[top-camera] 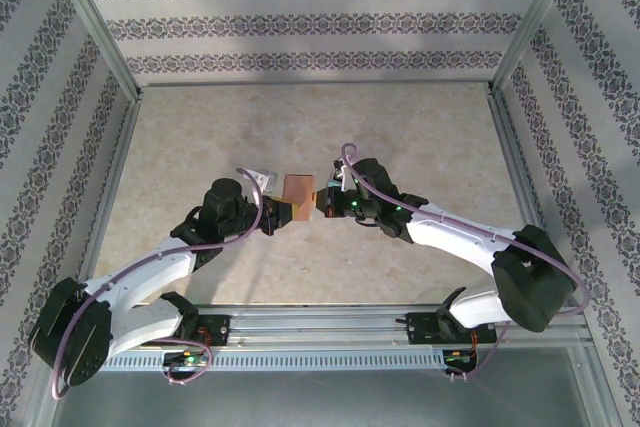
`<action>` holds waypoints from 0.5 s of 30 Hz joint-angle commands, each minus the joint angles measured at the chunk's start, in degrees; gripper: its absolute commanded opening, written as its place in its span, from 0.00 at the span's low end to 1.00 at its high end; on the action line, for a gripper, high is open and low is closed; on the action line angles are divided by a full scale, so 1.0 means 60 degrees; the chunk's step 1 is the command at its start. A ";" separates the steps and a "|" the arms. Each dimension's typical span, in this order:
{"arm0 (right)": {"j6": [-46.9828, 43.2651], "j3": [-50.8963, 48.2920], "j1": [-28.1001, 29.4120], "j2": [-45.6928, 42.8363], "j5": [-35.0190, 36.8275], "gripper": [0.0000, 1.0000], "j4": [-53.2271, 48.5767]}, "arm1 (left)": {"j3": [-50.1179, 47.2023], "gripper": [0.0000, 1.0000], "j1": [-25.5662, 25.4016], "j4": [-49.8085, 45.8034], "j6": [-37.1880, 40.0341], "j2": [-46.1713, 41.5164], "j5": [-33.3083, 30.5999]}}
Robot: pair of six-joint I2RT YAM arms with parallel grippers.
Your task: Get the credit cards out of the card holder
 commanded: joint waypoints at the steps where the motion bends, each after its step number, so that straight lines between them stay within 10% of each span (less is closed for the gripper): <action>1: 0.0017 -0.0097 -0.0011 -0.0366 -0.0051 0.00 0.0166 | 0.0229 0.30 -0.0061 0.0083 -0.0453 0.0310 0.0391; 7: 0.0017 -0.0034 0.0063 -0.0555 0.0047 0.00 -0.0071 | 0.0140 0.66 -0.0055 0.0507 -0.0735 0.0590 0.0439; 15: 0.0073 0.0288 0.0227 -0.0419 0.0038 0.00 -0.0317 | 0.0021 0.90 -0.0055 0.0960 -0.1020 0.1160 0.0394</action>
